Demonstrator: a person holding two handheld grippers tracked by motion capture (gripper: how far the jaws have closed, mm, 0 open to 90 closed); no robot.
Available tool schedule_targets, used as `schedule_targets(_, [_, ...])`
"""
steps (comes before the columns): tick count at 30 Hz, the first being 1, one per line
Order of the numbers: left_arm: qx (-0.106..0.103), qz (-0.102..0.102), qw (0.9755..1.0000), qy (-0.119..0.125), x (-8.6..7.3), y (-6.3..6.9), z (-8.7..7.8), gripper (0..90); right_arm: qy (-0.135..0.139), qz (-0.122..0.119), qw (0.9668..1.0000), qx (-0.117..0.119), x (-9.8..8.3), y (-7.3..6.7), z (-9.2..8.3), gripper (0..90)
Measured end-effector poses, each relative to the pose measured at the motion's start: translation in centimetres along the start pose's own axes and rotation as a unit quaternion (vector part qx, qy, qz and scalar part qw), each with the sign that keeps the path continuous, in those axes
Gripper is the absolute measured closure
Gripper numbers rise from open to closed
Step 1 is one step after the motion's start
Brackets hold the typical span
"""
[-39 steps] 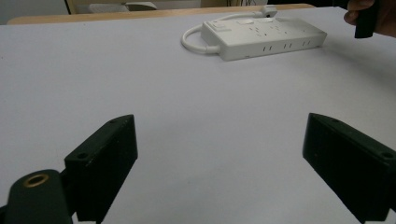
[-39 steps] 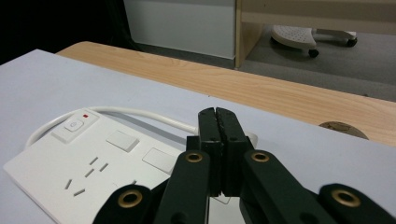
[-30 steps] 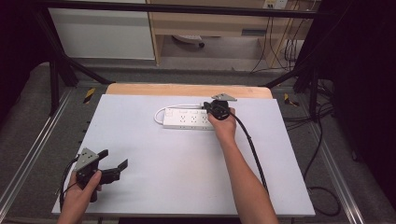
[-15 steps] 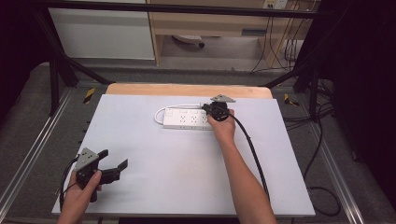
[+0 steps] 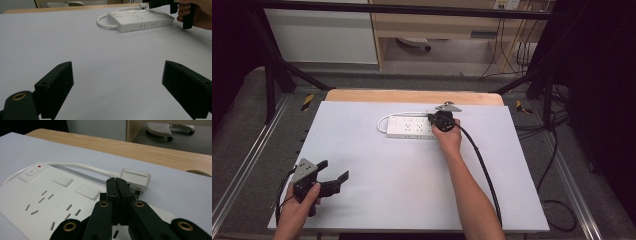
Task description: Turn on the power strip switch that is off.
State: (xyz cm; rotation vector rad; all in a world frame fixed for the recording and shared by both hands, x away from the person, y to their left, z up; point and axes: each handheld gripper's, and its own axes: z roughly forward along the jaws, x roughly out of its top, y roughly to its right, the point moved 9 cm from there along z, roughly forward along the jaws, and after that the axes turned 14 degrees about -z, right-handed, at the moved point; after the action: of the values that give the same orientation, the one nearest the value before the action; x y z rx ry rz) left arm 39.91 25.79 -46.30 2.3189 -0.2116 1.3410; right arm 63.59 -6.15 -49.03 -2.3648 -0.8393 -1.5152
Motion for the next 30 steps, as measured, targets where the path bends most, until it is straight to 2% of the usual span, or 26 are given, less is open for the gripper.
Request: schedule_targets(30, [-0.002,0.001,1.0,-0.002,-0.05,0.13,0.02,10.2,-0.002,-0.001,1.0,0.003,-0.33,-0.14,0.23,90.0])
